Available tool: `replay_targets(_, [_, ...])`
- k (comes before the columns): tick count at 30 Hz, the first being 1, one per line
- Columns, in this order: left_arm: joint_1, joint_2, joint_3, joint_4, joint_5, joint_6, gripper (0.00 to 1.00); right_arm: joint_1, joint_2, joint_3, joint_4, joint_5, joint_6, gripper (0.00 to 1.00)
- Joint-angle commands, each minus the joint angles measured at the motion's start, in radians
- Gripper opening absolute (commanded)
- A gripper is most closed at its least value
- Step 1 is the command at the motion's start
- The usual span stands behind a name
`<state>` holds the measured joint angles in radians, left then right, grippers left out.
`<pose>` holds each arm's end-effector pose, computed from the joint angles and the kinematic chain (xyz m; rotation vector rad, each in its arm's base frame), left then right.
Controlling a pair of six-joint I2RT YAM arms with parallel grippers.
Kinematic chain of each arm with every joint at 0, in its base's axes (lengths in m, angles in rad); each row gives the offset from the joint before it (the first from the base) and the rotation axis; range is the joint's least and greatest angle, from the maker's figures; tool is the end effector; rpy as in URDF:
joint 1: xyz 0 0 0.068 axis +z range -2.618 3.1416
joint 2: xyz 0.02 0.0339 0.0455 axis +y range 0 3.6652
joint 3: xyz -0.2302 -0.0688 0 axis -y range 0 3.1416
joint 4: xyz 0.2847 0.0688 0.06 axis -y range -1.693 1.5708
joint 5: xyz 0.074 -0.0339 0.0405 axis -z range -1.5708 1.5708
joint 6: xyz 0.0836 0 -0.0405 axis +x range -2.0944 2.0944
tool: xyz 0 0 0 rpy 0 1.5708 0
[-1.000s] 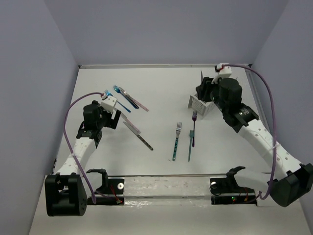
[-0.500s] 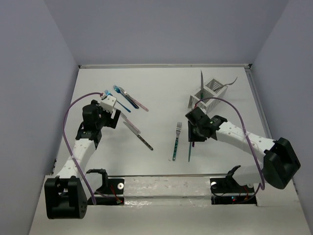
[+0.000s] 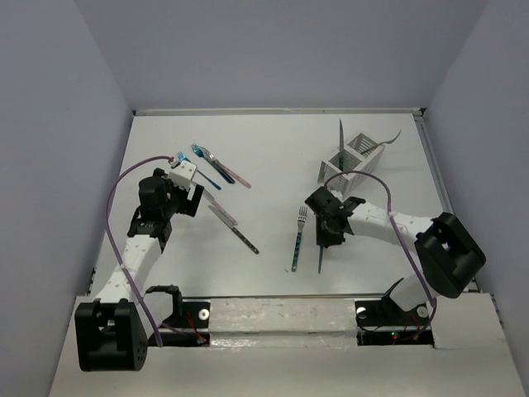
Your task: Sort the eating utensils into containers
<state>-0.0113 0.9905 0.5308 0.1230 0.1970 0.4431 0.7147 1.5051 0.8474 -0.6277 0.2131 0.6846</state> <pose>0.3226 -0.0200 0.1819 0.5570 1.8187 0.1052 0.2463 0.1903 0.0672 0.0009 2.7876 0.0298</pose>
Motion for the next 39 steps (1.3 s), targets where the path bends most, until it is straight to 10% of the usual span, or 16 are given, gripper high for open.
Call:
replay_targets(1, [0.002, -0.021, -0.014, 0.029, -0.001, 0.0, 0.99, 0.008, 0.046, 0.008, 0.066, 0.009, -0.005, 0.32])
replay_targets(16, [0.002, -0.012, -0.012, 0.03, -0.004, 0.0, 0.99, 0.008, 0.247, 0.101, 0.066, 0.118, -0.063, 0.28])
replay_targets(24, [0.002, -0.015, -0.014, 0.033, -0.005, 0.0, 0.99, 0.008, 0.284, 0.093, 0.075, 0.114, -0.073, 0.01])
replay_targets(31, [0.002, -0.016, -0.014, 0.033, -0.005, 0.002, 0.99, 0.008, 0.135, 0.108, 0.086, 0.108, -0.072, 0.0])
replay_targets(39, [0.002, -0.004, -0.011, 0.037, -0.008, 0.002, 0.99, 0.008, -0.218, 0.248, 0.4, 0.216, -0.445, 0.0])
